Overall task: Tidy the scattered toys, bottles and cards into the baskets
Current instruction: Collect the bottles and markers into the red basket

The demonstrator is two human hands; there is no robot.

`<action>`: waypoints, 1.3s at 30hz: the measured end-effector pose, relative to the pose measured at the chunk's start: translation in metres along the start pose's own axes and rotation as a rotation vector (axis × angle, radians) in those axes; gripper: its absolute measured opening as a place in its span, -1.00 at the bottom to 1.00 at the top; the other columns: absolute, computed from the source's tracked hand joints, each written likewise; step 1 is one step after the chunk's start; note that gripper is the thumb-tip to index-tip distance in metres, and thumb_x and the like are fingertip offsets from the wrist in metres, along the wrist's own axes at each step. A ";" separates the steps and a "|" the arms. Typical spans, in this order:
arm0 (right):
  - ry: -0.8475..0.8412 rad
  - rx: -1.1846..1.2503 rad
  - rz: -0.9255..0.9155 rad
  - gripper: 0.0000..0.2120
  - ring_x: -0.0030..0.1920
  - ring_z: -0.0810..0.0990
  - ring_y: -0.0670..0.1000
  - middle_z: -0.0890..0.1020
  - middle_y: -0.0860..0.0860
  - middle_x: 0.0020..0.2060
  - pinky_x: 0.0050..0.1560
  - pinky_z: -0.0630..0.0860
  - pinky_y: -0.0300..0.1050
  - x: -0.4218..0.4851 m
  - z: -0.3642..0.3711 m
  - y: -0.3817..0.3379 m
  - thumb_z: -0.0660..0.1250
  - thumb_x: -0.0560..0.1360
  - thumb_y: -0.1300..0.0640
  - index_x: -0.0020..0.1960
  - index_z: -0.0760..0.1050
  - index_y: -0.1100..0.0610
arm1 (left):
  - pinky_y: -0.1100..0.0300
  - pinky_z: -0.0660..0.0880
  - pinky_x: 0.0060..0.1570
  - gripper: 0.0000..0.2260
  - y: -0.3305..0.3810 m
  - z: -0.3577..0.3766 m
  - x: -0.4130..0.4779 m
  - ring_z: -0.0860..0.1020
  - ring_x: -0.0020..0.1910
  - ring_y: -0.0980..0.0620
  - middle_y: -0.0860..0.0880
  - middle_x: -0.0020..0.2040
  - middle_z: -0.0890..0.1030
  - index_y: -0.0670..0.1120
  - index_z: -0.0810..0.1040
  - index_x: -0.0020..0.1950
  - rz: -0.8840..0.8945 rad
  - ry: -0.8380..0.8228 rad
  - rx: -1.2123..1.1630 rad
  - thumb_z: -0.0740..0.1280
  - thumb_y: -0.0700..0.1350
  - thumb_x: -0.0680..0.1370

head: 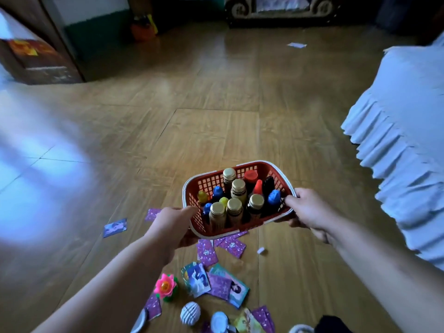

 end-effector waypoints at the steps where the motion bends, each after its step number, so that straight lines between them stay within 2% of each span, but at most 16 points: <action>1: 0.025 -0.002 -0.003 -0.82 -0.25 0.70 0.15 0.70 0.13 -0.25 -0.24 0.43 -0.01 -0.006 -0.011 -0.003 0.17 0.43 0.14 -0.12 0.53 0.14 | 0.13 0.58 -0.31 -0.79 0.006 0.007 -0.004 0.63 -0.36 -0.01 -0.16 -0.28 0.71 -0.21 0.60 -0.02 0.006 -0.031 0.013 0.32 -0.07 0.59; 4: 0.117 0.050 -0.003 -0.83 -0.36 0.58 0.06 0.61 0.07 -0.32 -0.40 0.46 -0.17 -0.027 -0.047 -0.007 0.17 0.49 0.20 -0.16 0.53 0.15 | 0.14 0.53 -0.36 -0.80 0.027 0.027 -0.021 0.62 -0.41 -0.01 -0.18 -0.27 0.70 -0.24 0.61 -0.01 0.054 -0.121 0.057 0.34 -0.10 0.58; 8: 0.190 0.108 0.031 -0.80 -0.25 0.70 0.14 0.65 0.11 -0.24 -0.23 0.41 -0.04 -0.051 -0.085 -0.006 0.20 0.39 0.08 -0.11 0.54 0.14 | 0.15 0.53 -0.36 -0.82 0.057 0.050 -0.045 0.59 -0.41 -0.05 -0.23 -0.28 0.68 -0.30 0.62 -0.03 0.136 -0.200 0.095 0.31 -0.19 0.59; 11: 0.261 0.206 0.020 -0.85 -0.13 0.70 0.23 0.66 0.15 -0.15 -0.40 0.50 -0.18 -0.073 -0.117 -0.010 0.20 0.48 0.17 -0.13 0.55 0.14 | 0.20 0.53 -0.42 -0.82 0.077 0.071 -0.066 0.58 -0.44 -0.03 -0.22 -0.32 0.67 -0.29 0.61 -0.08 0.185 -0.240 0.101 0.28 -0.22 0.59; 14: 0.366 0.287 0.009 -0.85 -0.14 0.70 0.24 0.61 0.16 -0.16 -0.50 0.47 -0.23 -0.097 -0.158 -0.014 0.22 0.52 0.19 -0.15 0.55 0.15 | 0.22 0.51 -0.51 -0.85 0.097 0.100 -0.090 0.61 -0.46 0.00 -0.21 -0.31 0.68 -0.28 0.60 -0.05 0.204 -0.315 0.068 0.27 -0.23 0.59; 15: 0.392 0.303 0.009 -0.86 -0.16 0.70 0.23 0.61 0.17 -0.15 -0.50 0.47 -0.24 -0.103 -0.169 -0.015 0.23 0.52 0.19 -0.15 0.54 0.16 | 0.23 0.50 -0.52 -0.85 0.101 0.109 -0.095 0.61 -0.47 0.01 -0.21 -0.31 0.68 -0.29 0.59 -0.03 0.208 -0.337 0.058 0.27 -0.24 0.59; 18: 0.462 0.353 0.018 -0.84 -0.23 0.71 0.20 0.67 0.23 -0.11 -0.30 0.47 -0.17 -0.119 -0.205 -0.012 0.26 0.45 0.13 -0.07 0.53 0.20 | 0.26 0.49 -0.55 -0.86 0.120 0.140 -0.113 0.59 -0.50 0.02 -0.21 -0.33 0.66 -0.31 0.58 -0.02 0.223 -0.393 0.030 0.28 -0.25 0.58; 19: 0.497 0.368 0.018 -0.84 -0.25 0.71 0.19 0.67 0.26 -0.10 -0.32 0.50 -0.16 -0.127 -0.221 -0.009 0.26 0.46 0.13 -0.05 0.53 0.21 | 0.26 0.48 -0.56 -0.87 0.127 0.153 -0.120 0.59 -0.52 0.02 -0.20 -0.36 0.65 -0.31 0.57 -0.03 0.232 -0.408 0.035 0.28 -0.26 0.58; 21: 0.541 0.391 0.003 -0.84 -0.27 0.71 0.16 0.67 0.26 -0.15 -0.42 0.52 -0.20 -0.137 -0.243 -0.011 0.24 0.50 0.17 -0.04 0.53 0.24 | 0.28 0.47 -0.58 -0.87 0.142 0.173 -0.132 0.56 -0.56 0.04 -0.18 -0.42 0.63 -0.30 0.57 -0.07 0.258 -0.428 0.025 0.27 -0.27 0.58; 24: 0.631 0.439 -0.004 -0.78 -0.27 0.71 0.15 0.70 0.22 -0.23 -0.35 0.54 -0.16 -0.161 -0.281 -0.008 0.23 0.50 0.14 0.00 0.55 0.26 | 0.30 0.45 -0.61 -0.87 0.160 0.215 -0.156 0.53 -0.60 0.07 -0.13 -0.48 0.60 -0.29 0.56 -0.08 0.277 -0.505 0.023 0.26 -0.26 0.59; 28: 0.785 0.552 -0.033 -0.83 -0.39 0.68 0.09 0.68 0.18 -0.30 -0.54 0.48 -0.23 -0.197 -0.329 0.004 0.23 0.57 0.12 -0.01 0.52 0.20 | 0.30 0.46 -0.60 -0.88 0.176 0.267 -0.185 0.54 -0.60 0.08 -0.09 -0.52 0.58 -0.26 0.54 -0.13 0.284 -0.587 0.007 0.27 -0.26 0.58; 32: 0.924 0.612 -0.050 -0.83 -0.40 0.66 0.07 0.65 0.10 -0.37 -0.55 0.46 -0.24 -0.236 -0.369 0.026 0.22 0.60 0.06 -0.05 0.48 0.15 | 0.31 0.46 -0.60 -0.89 0.182 0.321 -0.218 0.53 -0.60 0.09 -0.10 -0.48 0.59 -0.27 0.54 -0.11 0.299 -0.698 0.046 0.28 -0.26 0.58; 35: 1.022 0.638 -0.037 -0.85 -0.34 0.67 0.10 0.66 0.13 -0.23 -0.57 0.43 -0.24 -0.264 -0.391 0.044 0.17 0.61 0.04 -0.02 0.46 0.09 | 0.30 0.46 -0.60 -0.91 0.180 0.359 -0.242 0.55 -0.59 0.07 -0.12 -0.43 0.59 -0.26 0.54 -0.07 0.298 -0.762 0.072 0.28 -0.25 0.57; 39: 1.146 0.682 0.003 -0.77 -0.35 0.65 0.09 0.66 0.12 -0.32 -0.53 0.45 -0.19 -0.300 -0.417 0.074 0.13 0.63 0.00 0.00 0.48 0.11 | 0.29 0.46 -0.61 -0.90 0.168 0.408 -0.282 0.57 -0.59 0.04 -0.15 -0.38 0.59 -0.27 0.52 -0.06 0.263 -0.861 0.074 0.27 -0.24 0.60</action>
Point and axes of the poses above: each hand's wrist, its own x-axis towards the middle knuckle, its own z-axis out of the palm, y = z × x, the point moved 9 cm from there along x, towards the middle knuckle
